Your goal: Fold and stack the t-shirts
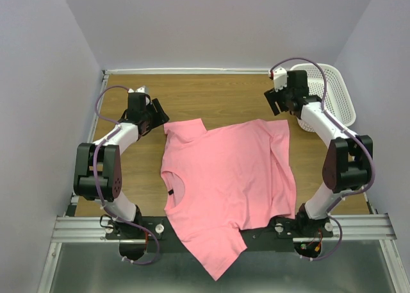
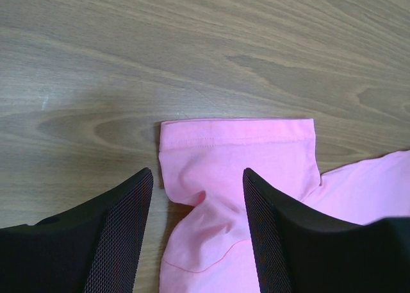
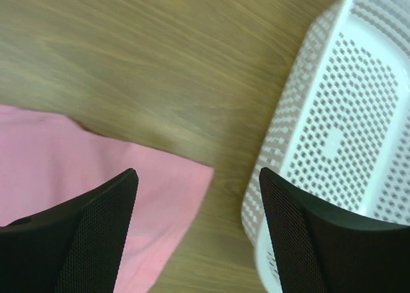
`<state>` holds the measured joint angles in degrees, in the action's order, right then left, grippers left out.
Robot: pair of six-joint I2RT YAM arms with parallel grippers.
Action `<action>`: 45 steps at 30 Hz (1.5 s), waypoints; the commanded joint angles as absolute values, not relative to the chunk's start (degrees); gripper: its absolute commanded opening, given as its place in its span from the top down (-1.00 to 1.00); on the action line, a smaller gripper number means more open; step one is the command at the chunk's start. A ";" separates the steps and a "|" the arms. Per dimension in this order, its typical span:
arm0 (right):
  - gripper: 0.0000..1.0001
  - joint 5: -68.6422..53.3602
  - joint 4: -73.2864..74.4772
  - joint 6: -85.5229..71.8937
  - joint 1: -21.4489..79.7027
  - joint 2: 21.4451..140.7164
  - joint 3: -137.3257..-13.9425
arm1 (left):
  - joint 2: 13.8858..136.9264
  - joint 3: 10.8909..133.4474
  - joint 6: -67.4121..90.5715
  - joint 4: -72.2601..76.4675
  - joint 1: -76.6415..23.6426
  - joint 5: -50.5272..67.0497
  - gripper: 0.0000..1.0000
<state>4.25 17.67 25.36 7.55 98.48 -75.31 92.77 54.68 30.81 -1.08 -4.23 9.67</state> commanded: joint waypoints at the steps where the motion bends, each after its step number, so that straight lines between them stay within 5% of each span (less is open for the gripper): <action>1: -0.68 -10.95 20.29 22.94 8.17 92.48 -71.64 | 92.28 55.02 29.97 -1.93 -4.04 9.84 -0.33; 5: -0.66 -33.08 23.99 20.49 8.26 90.61 -66.98 | 93.34 55.11 30.15 -3.42 -4.04 8.36 -0.33; 8: -0.65 -36.91 25.57 19.33 8.26 91.84 -66.09 | 94.83 55.89 30.24 -5.27 -4.04 6.51 -0.31; 24: -0.64 -36.74 26.37 19.77 8.26 91.58 -66.27 | 108.89 65.39 28.48 -8.17 -4.31 7.21 0.03; 36: -0.65 -34.98 26.46 19.86 8.26 90.97 -66.88 | 109.34 65.39 26.81 -9.05 -4.66 8.35 0.55; 39: -0.65 -34.72 26.46 19.95 8.17 90.97 -66.97 | 109.42 65.21 26.37 -9.05 -4.66 8.96 0.78; 40: -0.65 -34.02 26.46 20.04 8.17 91.05 -66.97 | 109.60 65.21 26.19 -9.05 -4.66 9.40 1.00; 45: -0.65 -22.53 26.19 18.02 7.65 92.98 -68.37 | 108.28 65.83 25.75 -8.88 -4.66 7.83 1.00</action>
<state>-32.21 25.43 20.08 8.19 92.33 -66.98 108.88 65.87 27.00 -7.42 -4.36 8.60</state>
